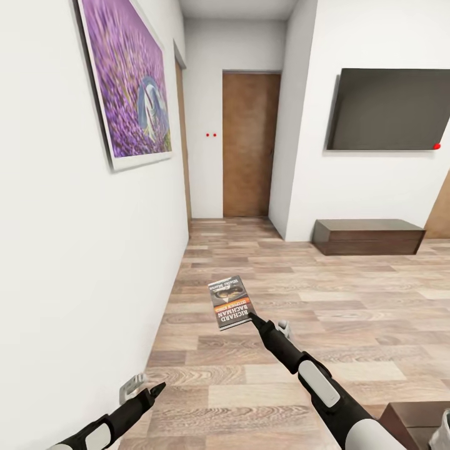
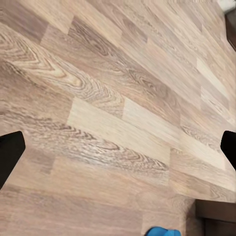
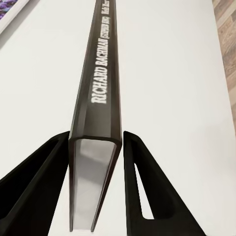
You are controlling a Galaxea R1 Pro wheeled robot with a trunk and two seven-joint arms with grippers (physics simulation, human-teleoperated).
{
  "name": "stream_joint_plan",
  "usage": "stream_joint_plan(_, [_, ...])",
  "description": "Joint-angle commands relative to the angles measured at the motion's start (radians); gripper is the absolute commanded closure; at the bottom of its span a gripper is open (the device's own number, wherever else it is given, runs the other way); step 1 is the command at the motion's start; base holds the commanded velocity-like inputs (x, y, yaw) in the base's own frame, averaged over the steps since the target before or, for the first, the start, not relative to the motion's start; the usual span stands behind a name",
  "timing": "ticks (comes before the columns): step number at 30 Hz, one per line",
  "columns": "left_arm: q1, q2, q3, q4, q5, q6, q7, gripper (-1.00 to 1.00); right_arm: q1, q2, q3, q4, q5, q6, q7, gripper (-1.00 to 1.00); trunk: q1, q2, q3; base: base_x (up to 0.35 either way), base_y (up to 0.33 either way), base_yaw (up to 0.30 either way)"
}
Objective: In the bedroom, move the book from the bed onto either nightstand, and place the two sandals side by side next to the bed.
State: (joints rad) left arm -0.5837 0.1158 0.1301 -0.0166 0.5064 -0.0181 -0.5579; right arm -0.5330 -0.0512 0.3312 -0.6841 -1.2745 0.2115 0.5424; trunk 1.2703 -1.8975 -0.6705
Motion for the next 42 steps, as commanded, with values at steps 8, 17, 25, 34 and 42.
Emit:
stream_joint_plan(8, [-0.001, 0.001, 0.008, 0.001, -0.006, -0.002, -0.004, -1.00, -0.001, -0.001, 0.003, 0.000, -0.011, 0.005, 0.001, 1.00, 0.000, 0.000, -0.001, 0.079, 0.087, 0.000])
stream_joint_plan(17, [-0.001, 0.001, 0.008, 0.001, -0.006, -0.002, -0.004, -1.00, -0.001, -0.001, 0.002, 0.000, -0.011, 0.005, 0.001, 1.00, 0.000, 0.000, -0.001, 0.012, 0.010, 0.000])
stream_joint_plan(25, [-0.001, 0.001, 0.008, 0.001, -0.006, -0.002, -0.004, -1.00, -0.001, -0.001, 0.002, 0.000, -0.011, 0.005, 0.001, 1.00, 0.000, 0.000, -0.001, 0.001, 0.001, -0.015])
stream_joint_plan(34, [-0.001, 0.001, 0.008, 0.001, -0.006, -0.002, -0.004, -1.00, -0.001, -0.001, 0.002, 0.000, -0.011, 0.005, 0.001, 1.00, 0.000, 0.000, -0.001, 0.000, 0.000, -0.060])
stream_joint_plan(42, [-0.001, 0.001, 0.008, 0.001, -0.006, -0.002, -0.004, -1.00, -0.001, -0.001, 0.002, 0.000, -0.011, 0.005, 0.001, 1.00, 0.000, 0.000, -0.001, 0.050, 0.000, -0.007])
